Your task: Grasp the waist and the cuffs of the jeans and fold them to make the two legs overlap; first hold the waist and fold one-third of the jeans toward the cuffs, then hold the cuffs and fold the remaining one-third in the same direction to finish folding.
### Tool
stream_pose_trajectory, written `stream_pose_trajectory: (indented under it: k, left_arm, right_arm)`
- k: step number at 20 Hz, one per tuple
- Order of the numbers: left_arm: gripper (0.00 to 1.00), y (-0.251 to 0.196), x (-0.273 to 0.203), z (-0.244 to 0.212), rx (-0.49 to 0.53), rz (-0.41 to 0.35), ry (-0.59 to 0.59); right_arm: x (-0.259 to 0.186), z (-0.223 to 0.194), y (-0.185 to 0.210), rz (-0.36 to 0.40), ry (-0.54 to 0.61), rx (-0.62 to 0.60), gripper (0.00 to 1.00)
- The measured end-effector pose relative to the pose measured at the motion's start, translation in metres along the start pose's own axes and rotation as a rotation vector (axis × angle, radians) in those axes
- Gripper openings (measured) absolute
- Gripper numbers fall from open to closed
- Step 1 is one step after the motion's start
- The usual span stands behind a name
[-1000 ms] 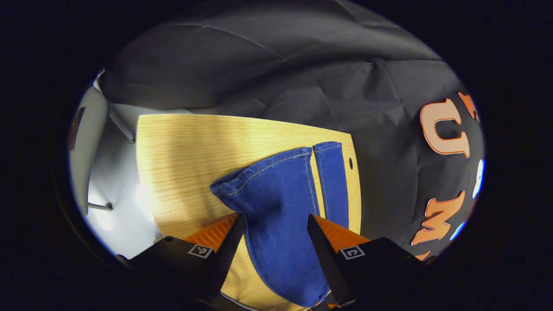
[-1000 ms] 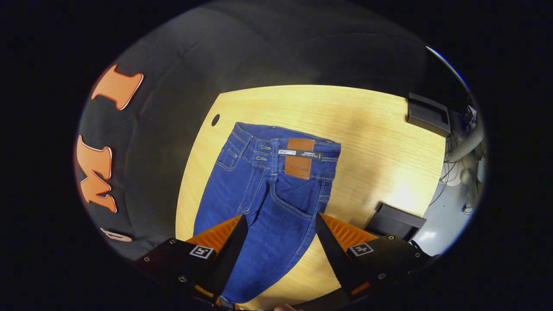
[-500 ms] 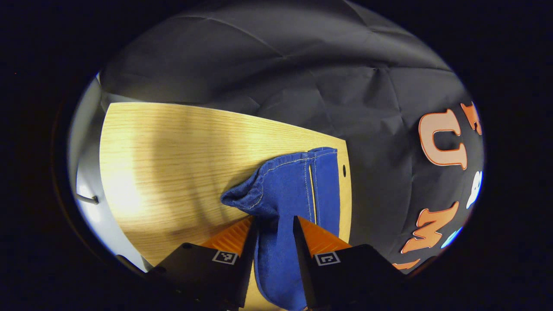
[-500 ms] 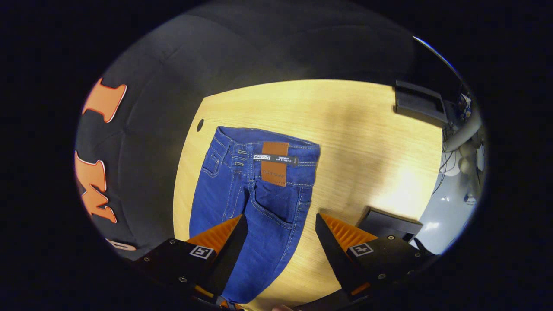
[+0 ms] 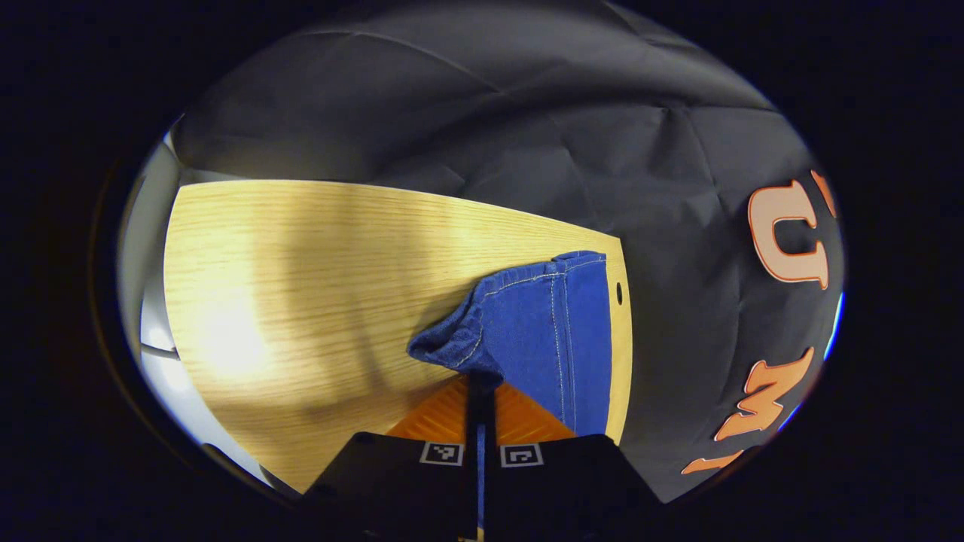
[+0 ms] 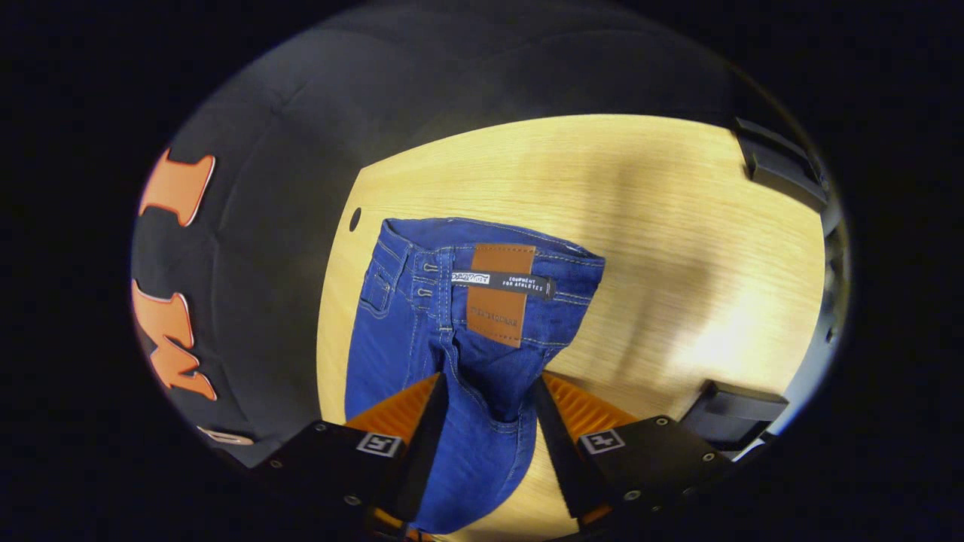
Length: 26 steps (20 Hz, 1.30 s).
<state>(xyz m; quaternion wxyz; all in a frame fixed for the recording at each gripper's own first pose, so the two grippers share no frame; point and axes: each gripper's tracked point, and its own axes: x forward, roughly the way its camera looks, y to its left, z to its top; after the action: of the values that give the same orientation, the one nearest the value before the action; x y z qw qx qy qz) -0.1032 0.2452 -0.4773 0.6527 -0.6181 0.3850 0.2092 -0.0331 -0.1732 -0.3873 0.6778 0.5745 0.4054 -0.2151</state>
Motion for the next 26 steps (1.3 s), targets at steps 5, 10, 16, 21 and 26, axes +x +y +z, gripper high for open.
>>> stream_pose_trajectory:
  k: [5,10,16,21,26]
  left_arm:
    - [0.04,-0.018,-0.017,0.005,0.074,-0.019,-0.014]
    - [0.04,-0.031,-0.034,0.015,0.074,-0.03,-0.023]
    - [0.02,-0.033,-0.051,0.037,0.087,-0.007,-0.035]
    - [0.02,-0.017,-0.026,0.025,0.108,0.062,0.015]
    - [0.03,0.005,-0.014,0.015,0.087,0.085,0.072]
  right_arm:
    - [-0.004,0.003,-0.006,-0.02,0.006,0.042,0.21]
    - [-0.01,0.003,-0.002,-0.028,0.016,0.092,0.09]
    - [-0.019,0.008,0.01,-0.012,-0.003,0.088,0.04]
    - [-0.02,0.01,0.007,-0.013,-0.018,0.102,0.04]
    - [-0.021,0.008,0.01,-0.001,-0.003,0.135,0.04]
